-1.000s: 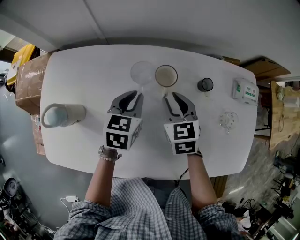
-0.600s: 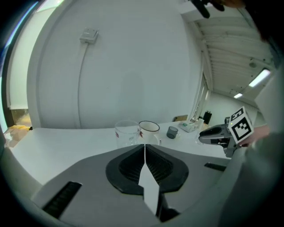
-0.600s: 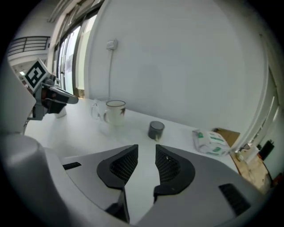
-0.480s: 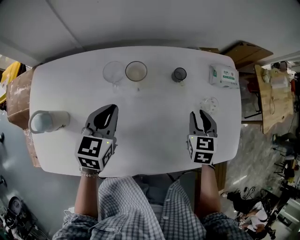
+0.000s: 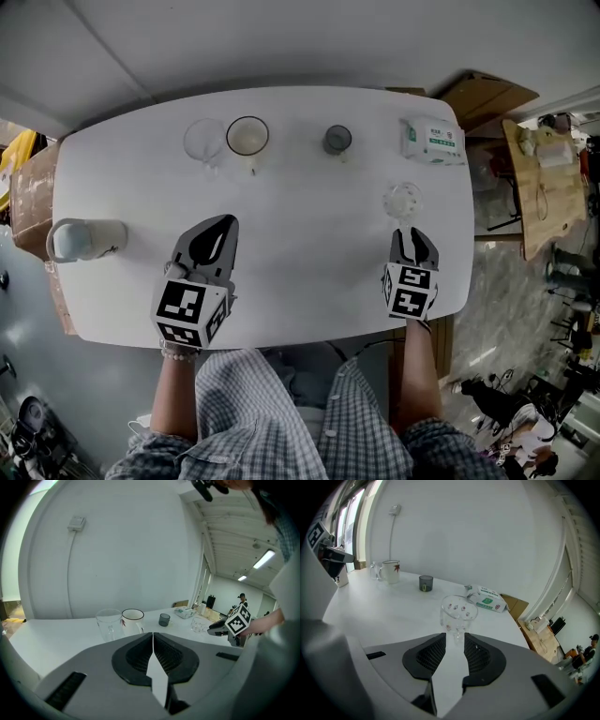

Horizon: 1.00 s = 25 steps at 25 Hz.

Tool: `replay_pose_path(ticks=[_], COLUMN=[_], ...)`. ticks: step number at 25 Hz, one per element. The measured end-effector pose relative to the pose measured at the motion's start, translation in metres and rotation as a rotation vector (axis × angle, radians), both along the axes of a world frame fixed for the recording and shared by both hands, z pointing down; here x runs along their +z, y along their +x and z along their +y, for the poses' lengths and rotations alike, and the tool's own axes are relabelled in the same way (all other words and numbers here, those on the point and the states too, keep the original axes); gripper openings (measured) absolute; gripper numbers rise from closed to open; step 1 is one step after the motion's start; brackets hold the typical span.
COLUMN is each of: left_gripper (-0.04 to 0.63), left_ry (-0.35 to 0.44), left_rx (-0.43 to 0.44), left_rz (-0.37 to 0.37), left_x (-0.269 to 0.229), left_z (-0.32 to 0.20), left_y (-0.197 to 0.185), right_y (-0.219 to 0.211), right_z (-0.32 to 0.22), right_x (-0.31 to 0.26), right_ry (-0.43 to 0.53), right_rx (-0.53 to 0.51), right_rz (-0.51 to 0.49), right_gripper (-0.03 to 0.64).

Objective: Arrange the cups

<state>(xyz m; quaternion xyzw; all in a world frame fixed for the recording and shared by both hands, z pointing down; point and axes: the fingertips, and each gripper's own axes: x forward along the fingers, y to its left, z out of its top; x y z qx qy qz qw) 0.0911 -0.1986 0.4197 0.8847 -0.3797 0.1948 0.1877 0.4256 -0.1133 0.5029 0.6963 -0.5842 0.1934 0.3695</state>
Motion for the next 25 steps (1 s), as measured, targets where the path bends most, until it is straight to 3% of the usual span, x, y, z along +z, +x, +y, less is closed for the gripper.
replay_pose_path(ticks=[6, 8, 13, 25], left_gripper=[0.015, 0.015, 0.015, 0.015], left_ry=[0.007, 0.008, 0.010, 0.011], left_rx=[-0.006, -0.019, -0.038, -0.056], left_rz=[-0.012, -0.012, -0.003, 0.003], left_x=[-0.002, -0.002, -0.003, -0.005], left_z=[0.008, 0.008, 0.006, 0.000], left_y=[0.002, 0.000, -0.003, -0.018], right_y=[0.012, 0.010, 0.000, -0.084], right_z=[-0.009, -0.011, -0.013, -0.039], right_x=[0.006, 0.005, 0.005, 0.009], right_ry=[0.021, 0.028, 0.019, 0.019], right_rx=[0.042, 0.041, 0.022, -0.099], right_rz=[-0.010, -0.017, -0.041, -0.132], right_gripper=[0.097, 0.067, 0.066, 0.060])
